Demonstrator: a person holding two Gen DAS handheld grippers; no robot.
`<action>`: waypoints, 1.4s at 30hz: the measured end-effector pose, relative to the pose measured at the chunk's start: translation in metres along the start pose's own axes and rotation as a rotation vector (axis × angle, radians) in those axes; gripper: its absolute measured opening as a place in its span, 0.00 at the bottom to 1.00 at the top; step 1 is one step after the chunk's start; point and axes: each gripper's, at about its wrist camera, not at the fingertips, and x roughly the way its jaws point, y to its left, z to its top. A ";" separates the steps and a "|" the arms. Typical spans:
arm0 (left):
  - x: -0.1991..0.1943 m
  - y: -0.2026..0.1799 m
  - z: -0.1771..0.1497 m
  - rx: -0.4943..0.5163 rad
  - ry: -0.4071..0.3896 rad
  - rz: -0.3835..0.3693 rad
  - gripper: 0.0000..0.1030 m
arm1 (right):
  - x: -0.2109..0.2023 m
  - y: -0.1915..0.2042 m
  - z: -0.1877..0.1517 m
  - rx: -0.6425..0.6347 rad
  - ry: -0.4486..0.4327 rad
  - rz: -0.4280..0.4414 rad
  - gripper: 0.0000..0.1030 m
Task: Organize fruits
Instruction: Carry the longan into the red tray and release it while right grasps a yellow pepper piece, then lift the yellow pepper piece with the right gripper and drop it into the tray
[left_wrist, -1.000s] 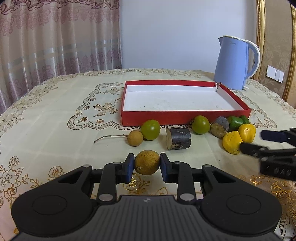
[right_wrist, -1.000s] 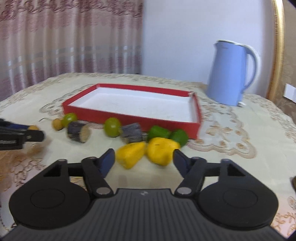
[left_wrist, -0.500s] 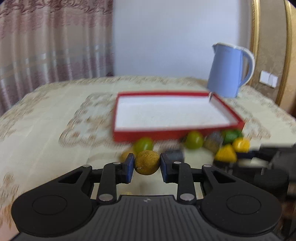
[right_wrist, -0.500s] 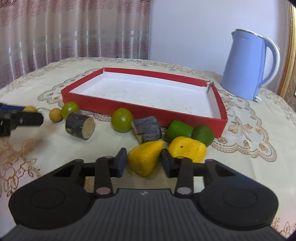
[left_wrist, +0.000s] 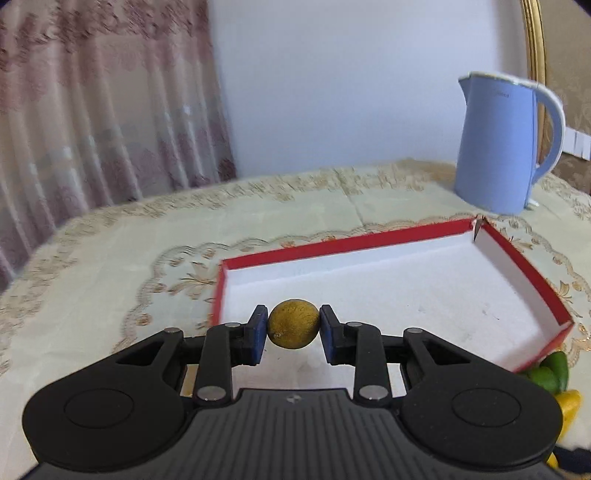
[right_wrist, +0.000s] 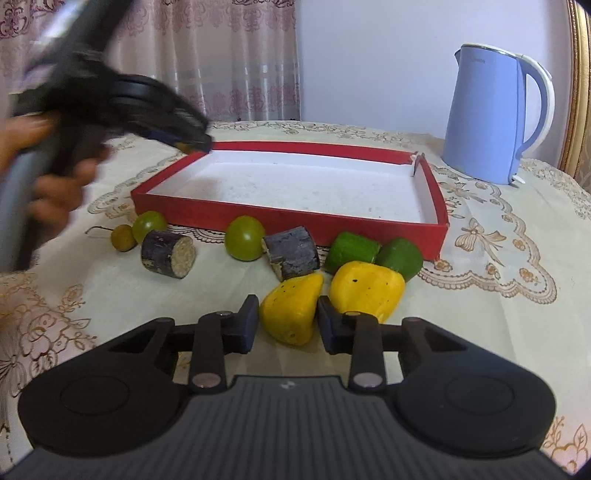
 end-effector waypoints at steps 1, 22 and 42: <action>0.009 0.003 0.002 -0.022 0.038 -0.008 0.32 | -0.001 0.000 0.000 -0.004 -0.002 0.004 0.31; -0.115 0.010 -0.092 -0.164 -0.111 0.228 0.75 | -0.022 -0.004 0.000 0.024 -0.070 0.047 0.30; -0.123 -0.005 -0.102 -0.106 -0.120 0.188 0.75 | -0.038 -0.004 0.014 0.000 -0.135 0.044 0.29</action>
